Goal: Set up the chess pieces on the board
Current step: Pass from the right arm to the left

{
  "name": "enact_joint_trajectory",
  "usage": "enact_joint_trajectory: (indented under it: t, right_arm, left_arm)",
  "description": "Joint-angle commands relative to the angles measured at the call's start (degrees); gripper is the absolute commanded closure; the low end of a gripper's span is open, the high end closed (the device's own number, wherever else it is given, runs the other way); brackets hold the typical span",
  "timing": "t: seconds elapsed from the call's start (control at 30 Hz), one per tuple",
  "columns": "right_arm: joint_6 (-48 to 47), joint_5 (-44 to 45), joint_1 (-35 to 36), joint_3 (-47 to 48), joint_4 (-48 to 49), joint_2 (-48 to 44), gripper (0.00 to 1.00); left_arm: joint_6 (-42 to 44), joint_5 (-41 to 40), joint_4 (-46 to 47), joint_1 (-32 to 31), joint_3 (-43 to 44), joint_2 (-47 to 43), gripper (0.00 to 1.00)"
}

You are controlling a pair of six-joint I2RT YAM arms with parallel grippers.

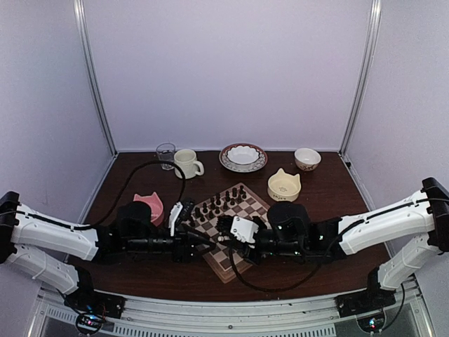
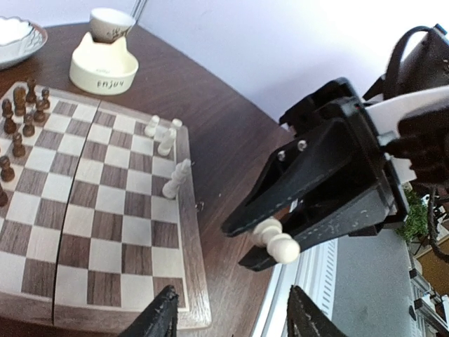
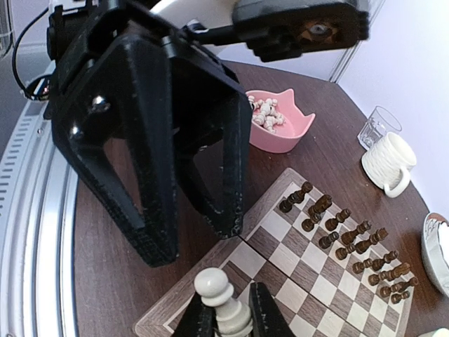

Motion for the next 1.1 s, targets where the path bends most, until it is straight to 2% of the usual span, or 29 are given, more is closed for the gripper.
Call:
enact_joint_trajectory:
  t: [0.0,0.17,0.43,0.57,0.83,1.07]
  right_arm:
    - [6.67,-4.27,-1.34,-0.85,3.47,-1.63,1.00]
    - [9.48,-5.24,-1.98,-1.09,4.43,-2.17,1.00]
    - [10.61,-5.17,-2.26,-0.91,4.13,-2.41,1.00]
    - [10.93,-6.07,-2.27,-0.86,4.40,-2.38,1.00]
    - [11.58,-5.98,-2.25,-0.29,4.09,-1.57,1.00]
    - [12.18,-5.83,-2.36,-0.36,4.34,-1.61,0.99]
  left_arm:
    - [2.46,-0.79,22.37,-1.09,-3.19,2.09,0.46]
    - [4.63,-1.81,24.30,-1.57,-2.91,2.99,0.48]
    - [5.44,-3.16,21.62,-1.60,-1.17,3.29,0.65]
    - [5.22,-4.82,21.45,-1.60,-0.98,3.63,0.66]
    - [5.03,-2.76,21.08,-1.52,0.68,5.18,0.65]
    - [5.03,-2.78,20.59,-1.55,1.63,6.45,0.77]
